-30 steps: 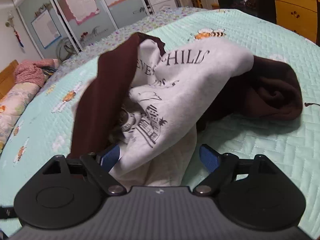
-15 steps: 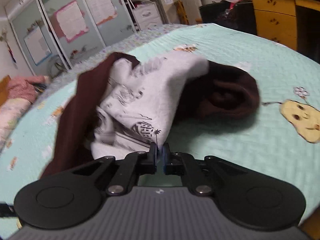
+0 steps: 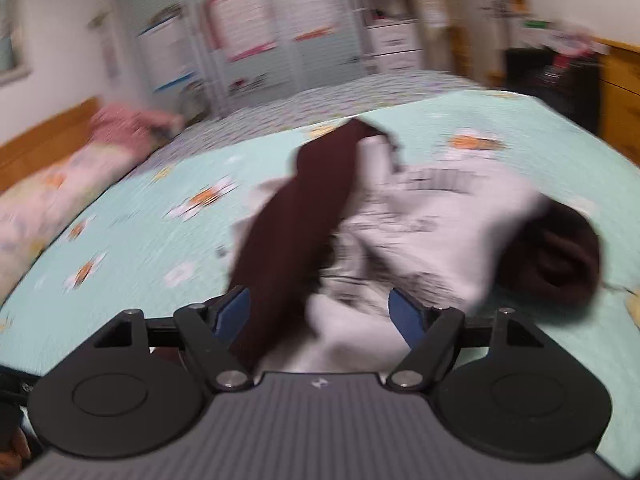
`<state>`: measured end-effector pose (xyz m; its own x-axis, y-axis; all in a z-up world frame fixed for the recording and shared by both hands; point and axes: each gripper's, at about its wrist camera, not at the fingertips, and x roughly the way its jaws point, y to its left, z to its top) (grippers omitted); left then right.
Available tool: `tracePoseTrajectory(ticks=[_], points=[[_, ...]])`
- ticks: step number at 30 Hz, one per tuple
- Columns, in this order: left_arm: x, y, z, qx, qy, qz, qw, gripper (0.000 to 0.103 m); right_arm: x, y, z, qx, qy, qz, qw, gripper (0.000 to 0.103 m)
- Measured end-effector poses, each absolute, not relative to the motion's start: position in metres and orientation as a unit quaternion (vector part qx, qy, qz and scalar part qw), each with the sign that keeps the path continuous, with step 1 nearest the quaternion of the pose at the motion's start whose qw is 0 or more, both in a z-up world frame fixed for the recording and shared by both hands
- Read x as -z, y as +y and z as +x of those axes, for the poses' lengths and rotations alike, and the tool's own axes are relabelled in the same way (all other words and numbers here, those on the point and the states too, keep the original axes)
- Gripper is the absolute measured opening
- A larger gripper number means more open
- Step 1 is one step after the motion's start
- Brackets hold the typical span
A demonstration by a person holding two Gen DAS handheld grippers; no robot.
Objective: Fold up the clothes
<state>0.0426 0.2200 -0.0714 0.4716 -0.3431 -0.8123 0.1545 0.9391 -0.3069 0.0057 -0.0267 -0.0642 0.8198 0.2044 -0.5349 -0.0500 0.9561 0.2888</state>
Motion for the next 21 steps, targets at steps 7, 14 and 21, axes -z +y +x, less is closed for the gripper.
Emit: tracePoseTrajectory(ticks=[7,14,21], points=[[0.069,0.231,0.05,0.132,0.475,-0.085,0.866,0.058,0.114,-0.031,0.023,-0.028,0.412,0.073,0.908,0.052],[0.075,0.241,0.073,0.111,0.465,-0.111,0.871,0.058,0.071,0.024,0.017,-0.093,0.388,-0.059,0.915,0.062],[0.062,0.218,0.091,0.161,0.426,-0.067,0.888,0.058,0.086,0.015,0.043,-0.096,0.441,-0.104,0.886,0.069]])
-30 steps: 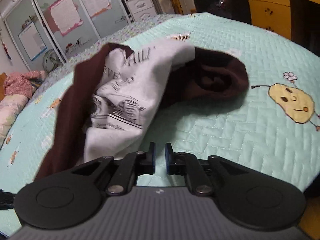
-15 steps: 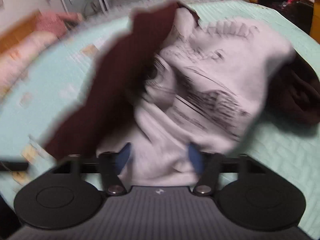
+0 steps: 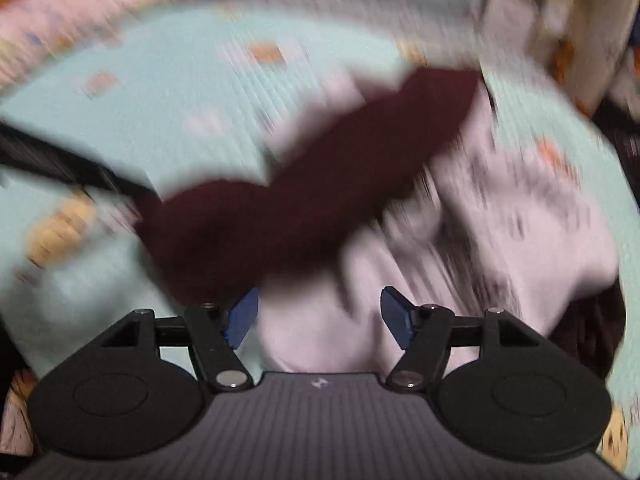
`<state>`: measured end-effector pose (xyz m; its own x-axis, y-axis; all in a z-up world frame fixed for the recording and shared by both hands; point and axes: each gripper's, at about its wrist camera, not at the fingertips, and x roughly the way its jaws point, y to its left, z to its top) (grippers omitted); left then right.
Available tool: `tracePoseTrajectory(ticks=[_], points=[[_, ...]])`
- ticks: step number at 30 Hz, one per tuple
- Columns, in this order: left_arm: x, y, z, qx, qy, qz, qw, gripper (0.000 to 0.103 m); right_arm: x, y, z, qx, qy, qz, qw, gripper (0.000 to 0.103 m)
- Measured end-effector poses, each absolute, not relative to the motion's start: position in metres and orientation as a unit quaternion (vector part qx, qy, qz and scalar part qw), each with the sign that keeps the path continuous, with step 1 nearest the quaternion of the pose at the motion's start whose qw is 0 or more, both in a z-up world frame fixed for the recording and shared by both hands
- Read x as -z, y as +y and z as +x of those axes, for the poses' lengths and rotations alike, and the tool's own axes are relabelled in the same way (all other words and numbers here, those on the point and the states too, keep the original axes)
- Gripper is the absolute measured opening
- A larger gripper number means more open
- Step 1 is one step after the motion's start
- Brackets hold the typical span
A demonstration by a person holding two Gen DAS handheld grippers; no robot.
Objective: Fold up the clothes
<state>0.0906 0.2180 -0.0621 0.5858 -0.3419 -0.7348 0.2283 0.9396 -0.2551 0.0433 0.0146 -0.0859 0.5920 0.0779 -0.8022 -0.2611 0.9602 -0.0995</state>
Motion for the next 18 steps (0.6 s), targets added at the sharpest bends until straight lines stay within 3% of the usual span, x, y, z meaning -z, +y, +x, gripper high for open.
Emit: tracePoseTrajectory(ticks=[6,11,16,18], points=[[0.058,0.176,0.106,0.227,0.389,0.019,0.893,0.059,0.09,-0.012,0.027,-0.084,0.454,-0.074,0.884,0.07],[0.06,0.146,0.129,0.262,0.367,0.011,0.893,0.062,0.085,-0.011,0.008,-0.079,0.442,-0.046,0.892,0.07],[0.087,0.12,0.153,0.27,0.398,0.027,0.876,0.065,0.081,-0.016,-0.011,-0.067,0.428,0.002,0.901,0.07],[0.099,0.116,0.158,0.272,0.414,0.021,0.868,0.061,0.08,-0.017,-0.018,-0.061,0.422,0.016,0.905,0.072]])
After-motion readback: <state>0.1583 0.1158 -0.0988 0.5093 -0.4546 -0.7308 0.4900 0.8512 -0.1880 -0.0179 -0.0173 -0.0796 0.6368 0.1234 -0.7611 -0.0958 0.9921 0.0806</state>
